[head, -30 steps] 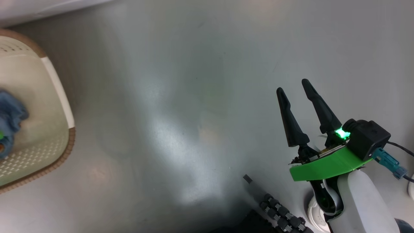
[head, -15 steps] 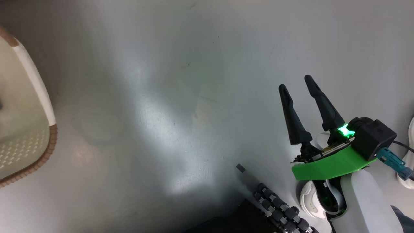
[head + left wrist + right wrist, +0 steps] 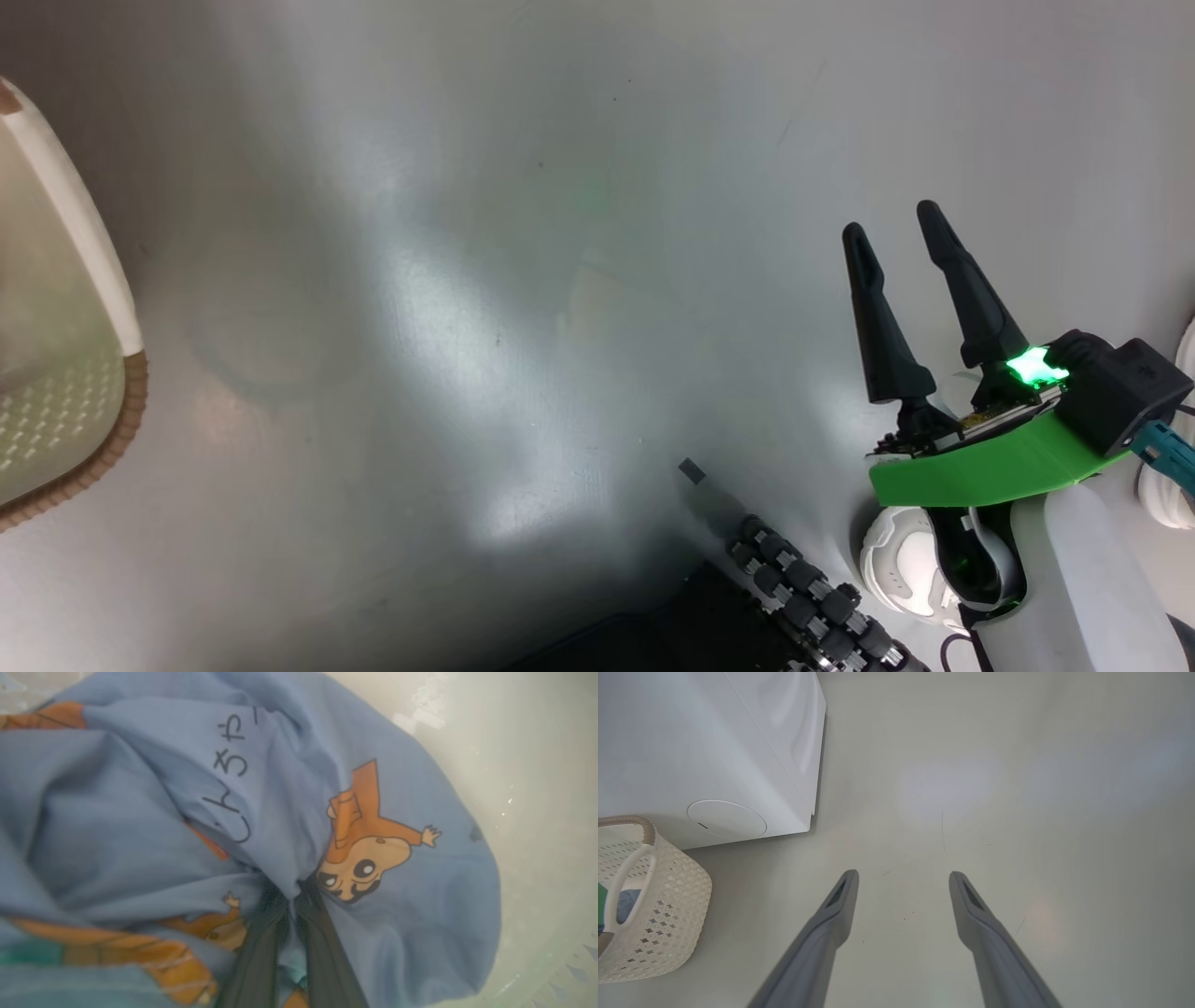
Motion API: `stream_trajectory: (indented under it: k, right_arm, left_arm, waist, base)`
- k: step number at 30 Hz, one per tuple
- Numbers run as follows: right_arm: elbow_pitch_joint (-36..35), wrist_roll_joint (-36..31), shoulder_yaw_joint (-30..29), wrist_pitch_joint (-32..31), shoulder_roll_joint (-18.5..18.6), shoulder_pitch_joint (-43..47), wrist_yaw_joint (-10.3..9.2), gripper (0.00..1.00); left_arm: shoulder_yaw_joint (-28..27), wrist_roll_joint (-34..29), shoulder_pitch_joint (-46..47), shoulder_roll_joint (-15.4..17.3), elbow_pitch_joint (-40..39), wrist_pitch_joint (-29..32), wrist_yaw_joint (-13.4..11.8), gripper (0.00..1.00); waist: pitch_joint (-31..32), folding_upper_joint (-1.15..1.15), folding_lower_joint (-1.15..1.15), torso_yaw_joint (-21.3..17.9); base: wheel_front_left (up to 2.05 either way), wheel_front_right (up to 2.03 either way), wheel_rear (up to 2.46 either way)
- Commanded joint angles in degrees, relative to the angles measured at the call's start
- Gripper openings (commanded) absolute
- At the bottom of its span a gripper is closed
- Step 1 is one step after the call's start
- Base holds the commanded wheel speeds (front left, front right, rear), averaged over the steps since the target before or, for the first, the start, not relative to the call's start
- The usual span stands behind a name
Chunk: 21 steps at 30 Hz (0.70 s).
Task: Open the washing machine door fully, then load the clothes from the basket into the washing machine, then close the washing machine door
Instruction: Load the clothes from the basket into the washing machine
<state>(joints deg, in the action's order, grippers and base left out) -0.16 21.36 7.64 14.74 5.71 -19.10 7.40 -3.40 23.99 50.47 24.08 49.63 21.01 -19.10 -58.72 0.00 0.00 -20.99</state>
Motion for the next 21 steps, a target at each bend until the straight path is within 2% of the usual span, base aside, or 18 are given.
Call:
stream_trajectory:
  k: [1,7,21]
  right_arm:
    - [-1.1,0.7,0.4,0.3,0.9,2.5,0.09,1.0]
    - [-0.9,0.6,-0.2,0.3,1.0,2.2,0.09,1.0]
    - [-0.3,0.3,-2.5,0.3,1.1,3.2,0.09,1.0]
  left_arm:
    - [-1.1,0.8,-1.2,1.7,-0.7,-1.1,-0.4,0.0]
    - [-2.3,2.7,-2.0,-0.2,-0.6,-5.7,0.6,0.0]
    - [-4.4,7.2,-8.8,-6.7,-2.8,-18.9,6.8,0.0]
  waist:
    - [-0.1,0.0,0.0,0.5]
    - [1.3,0.0,0.0,2.2]
    - [8.9,0.0,0.0,7.5]
  base:
    - [0.0,0.0,0.0]
    - [0.0,0.0,0.0]
    - [0.0,0.0,0.0]
